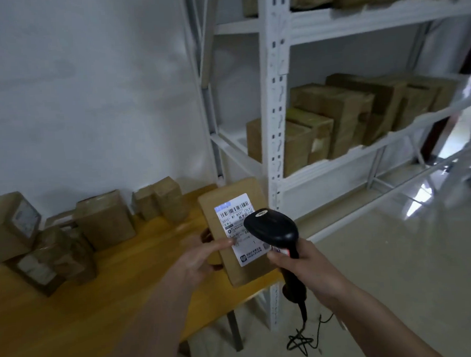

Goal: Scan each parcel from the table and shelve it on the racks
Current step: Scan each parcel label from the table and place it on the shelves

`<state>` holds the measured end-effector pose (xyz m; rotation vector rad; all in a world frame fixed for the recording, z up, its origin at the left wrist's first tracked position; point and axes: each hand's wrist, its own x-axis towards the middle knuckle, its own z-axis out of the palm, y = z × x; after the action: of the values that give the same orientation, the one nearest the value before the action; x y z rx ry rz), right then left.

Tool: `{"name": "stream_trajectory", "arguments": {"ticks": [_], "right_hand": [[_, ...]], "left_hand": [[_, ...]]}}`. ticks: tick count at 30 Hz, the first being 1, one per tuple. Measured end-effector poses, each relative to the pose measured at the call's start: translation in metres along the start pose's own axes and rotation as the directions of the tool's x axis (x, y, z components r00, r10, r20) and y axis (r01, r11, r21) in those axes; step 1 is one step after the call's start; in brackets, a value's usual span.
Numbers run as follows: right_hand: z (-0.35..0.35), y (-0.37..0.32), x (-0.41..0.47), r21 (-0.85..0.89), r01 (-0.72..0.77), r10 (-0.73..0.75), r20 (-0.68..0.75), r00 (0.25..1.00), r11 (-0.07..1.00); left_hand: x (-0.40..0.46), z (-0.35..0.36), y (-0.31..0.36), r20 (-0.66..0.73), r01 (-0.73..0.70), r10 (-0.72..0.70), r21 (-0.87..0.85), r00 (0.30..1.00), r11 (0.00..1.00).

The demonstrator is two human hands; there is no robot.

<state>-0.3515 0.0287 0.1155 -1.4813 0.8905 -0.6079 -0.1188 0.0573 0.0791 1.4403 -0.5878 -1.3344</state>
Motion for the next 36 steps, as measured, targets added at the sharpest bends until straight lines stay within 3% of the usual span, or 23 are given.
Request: {"name": "stream_trajectory", "arguments": {"ticks": [12, 23, 31, 36], "right_hand": [[-0.104, 0.014, -0.072, 0.17, 0.074, -0.015, -0.329, 0.944, 0.983], [-0.223, 0.034, -0.053, 0.215, 0.11, 0.027, -0.552, 0.833, 0.97], [-0.341, 0.015, 0.003, 0.186, 0.168, -0.017, -0.62, 0.784, 0.968], [-0.394, -0.001, 0.04, 0.217, 0.227, -0.032, -0.652, 0.757, 0.949]], "left_hand": [[-0.019, 0.146, 0.001, 0.09, 0.123, -0.125, 0.031, 0.988, 0.992], [0.057, 0.284, 0.028, 0.193, 0.119, -0.13, 0.068, 0.973, 0.991], [0.126, 0.392, 0.083, 0.271, 0.022, -0.042, 0.076, 0.962, 0.997], [0.164, 0.439, 0.115, 0.311, -0.191, 0.152, 0.097, 0.938, 0.977]]}}
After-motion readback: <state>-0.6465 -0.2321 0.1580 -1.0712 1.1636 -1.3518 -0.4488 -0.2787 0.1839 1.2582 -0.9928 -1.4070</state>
